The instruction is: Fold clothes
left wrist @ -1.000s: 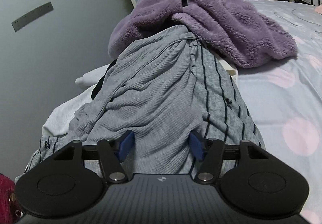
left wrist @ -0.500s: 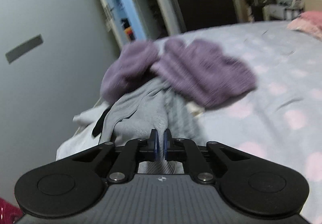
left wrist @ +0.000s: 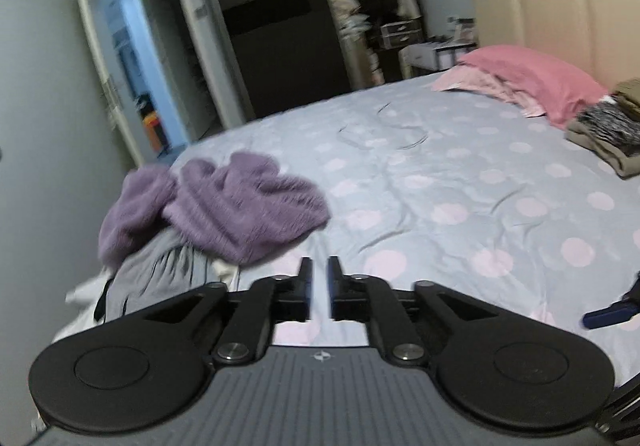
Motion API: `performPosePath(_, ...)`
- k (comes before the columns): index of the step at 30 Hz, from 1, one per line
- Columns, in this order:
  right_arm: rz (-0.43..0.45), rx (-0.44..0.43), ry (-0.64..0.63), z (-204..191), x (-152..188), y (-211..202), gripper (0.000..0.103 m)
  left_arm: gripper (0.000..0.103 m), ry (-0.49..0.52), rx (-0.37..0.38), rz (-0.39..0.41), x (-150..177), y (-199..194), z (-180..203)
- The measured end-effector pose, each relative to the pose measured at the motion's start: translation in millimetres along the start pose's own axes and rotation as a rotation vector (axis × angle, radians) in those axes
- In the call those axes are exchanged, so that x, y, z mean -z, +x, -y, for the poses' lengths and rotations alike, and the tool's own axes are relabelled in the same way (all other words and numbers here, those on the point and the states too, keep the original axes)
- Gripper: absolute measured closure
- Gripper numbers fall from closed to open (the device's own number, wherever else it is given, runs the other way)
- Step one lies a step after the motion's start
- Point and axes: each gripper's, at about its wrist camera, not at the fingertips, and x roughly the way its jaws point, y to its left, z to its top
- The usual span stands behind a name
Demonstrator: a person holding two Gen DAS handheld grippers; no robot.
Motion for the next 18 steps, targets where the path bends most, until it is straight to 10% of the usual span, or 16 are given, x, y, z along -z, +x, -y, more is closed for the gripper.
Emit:
performPosePath(8, -0.002, 0.021, 0.033, 14, 3, 0, 0.029, 0.088, -0.077, -0.252, -0.153, 39, 54, -83)
performPosePath(12, -0.035, 0.023, 0.047, 20, 6, 10, 0.029, 0.052, -0.084, -0.258, -0.224, 73, 97, -123)
performPosePath(18, -0.084, 0.024, 0.074, 31, 11, 31, 0.029, 0.049, 0.020, -0.363, -0.298, 119, 143, -134)
